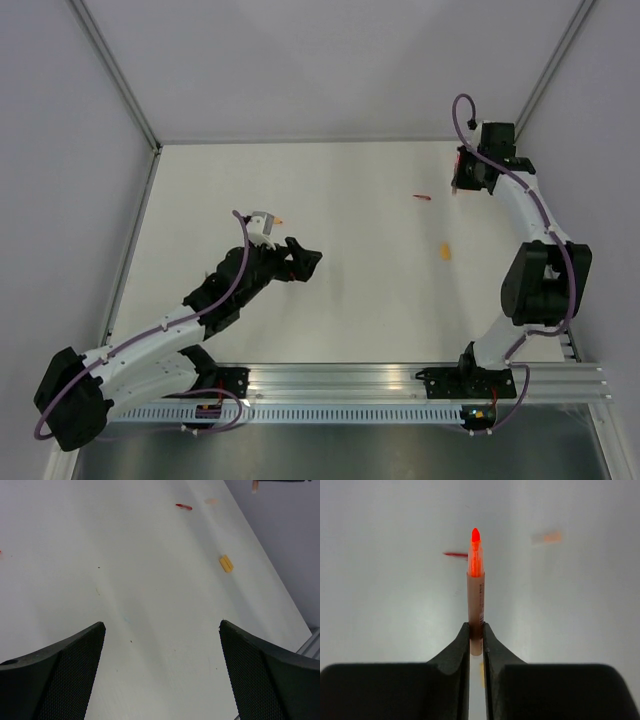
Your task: Insert the pens into the pen caps
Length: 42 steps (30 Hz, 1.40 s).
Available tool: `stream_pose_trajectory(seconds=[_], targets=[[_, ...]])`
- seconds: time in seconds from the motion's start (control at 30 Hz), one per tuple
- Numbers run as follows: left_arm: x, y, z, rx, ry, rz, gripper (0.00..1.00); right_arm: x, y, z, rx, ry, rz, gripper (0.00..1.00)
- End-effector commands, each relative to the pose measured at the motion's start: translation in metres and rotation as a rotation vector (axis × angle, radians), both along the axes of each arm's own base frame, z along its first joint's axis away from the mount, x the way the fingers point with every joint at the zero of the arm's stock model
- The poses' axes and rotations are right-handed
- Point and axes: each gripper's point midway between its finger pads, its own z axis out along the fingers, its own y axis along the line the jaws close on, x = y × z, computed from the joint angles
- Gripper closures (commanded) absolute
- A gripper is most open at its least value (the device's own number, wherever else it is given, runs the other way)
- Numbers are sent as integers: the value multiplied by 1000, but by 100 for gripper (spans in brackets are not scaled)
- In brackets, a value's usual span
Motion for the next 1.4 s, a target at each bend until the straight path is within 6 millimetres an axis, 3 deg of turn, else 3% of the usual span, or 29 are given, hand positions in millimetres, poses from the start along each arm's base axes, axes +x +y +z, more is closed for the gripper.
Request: stream_pose_trajectory(seconds=[0.0,0.03,0.07,0.1,0.13,0.17,0.2,0.23,0.27,0.3,0.37,0.4,0.5,0.53,0.57,0.63,0.67,0.83,0.97,1.17,1.37], targets=[[-10,-19,19,-48,-77,-134,1,12,86,91,326,-291,37,100],[-14,-22,27,-64,-104,-162,1,1,106,82,378,-282,67,100],[-15,-23,28,-62,-117,-173,1,4,128,103,427,-381,124,100],[-21,-27,31,-74,-122,-218,1,-14,163,119,495,-409,196,100],[-23,-26,31,-80,-127,-223,1,-27,177,103,519,-382,213,100],[-26,-27,35,-93,-141,-233,1,-32,193,113,549,-431,245,100],[-27,-28,35,-101,-144,-244,1,-56,221,109,584,-431,310,100],[-30,-28,36,-108,-148,-254,1,-69,235,111,632,-431,348,100],[-32,-30,42,-129,-169,-269,1,-81,246,138,679,-517,398,100],[-40,-35,44,-143,-176,-318,2,-101,260,121,711,-488,429,100],[-49,-40,52,-180,-191,-372,2,-119,268,140,795,-566,453,100],[-57,-44,59,-204,-213,-421,3,-138,272,140,816,-577,480,100],[-68,-47,67,-232,-247,-483,4,-172,280,141,856,-591,543,100],[-69,-47,68,-233,-248,-485,5,-178,280,139,863,-591,552,100],[-69,-47,69,-234,-249,-488,5,-190,281,150,900,-619,562,100],[-72,-47,72,-238,-260,-503,8,-201,280,141,926,-609,561,100],[-73,-47,72,-239,-263,-510,8,-209,277,151,946,-641,571,100],[-86,-53,75,-260,-297,-592,9,-226,270,158,991,-674,571,100],[-96,-60,79,-275,-314,-674,14,-233,275,152,996,-625,601,100],[-97,-65,75,-271,-298,-698,26,-244,291,131,1001,-533,643,100],[-98,-65,76,-273,-300,-701,30,-256,309,111,1011,-496,669,100]])
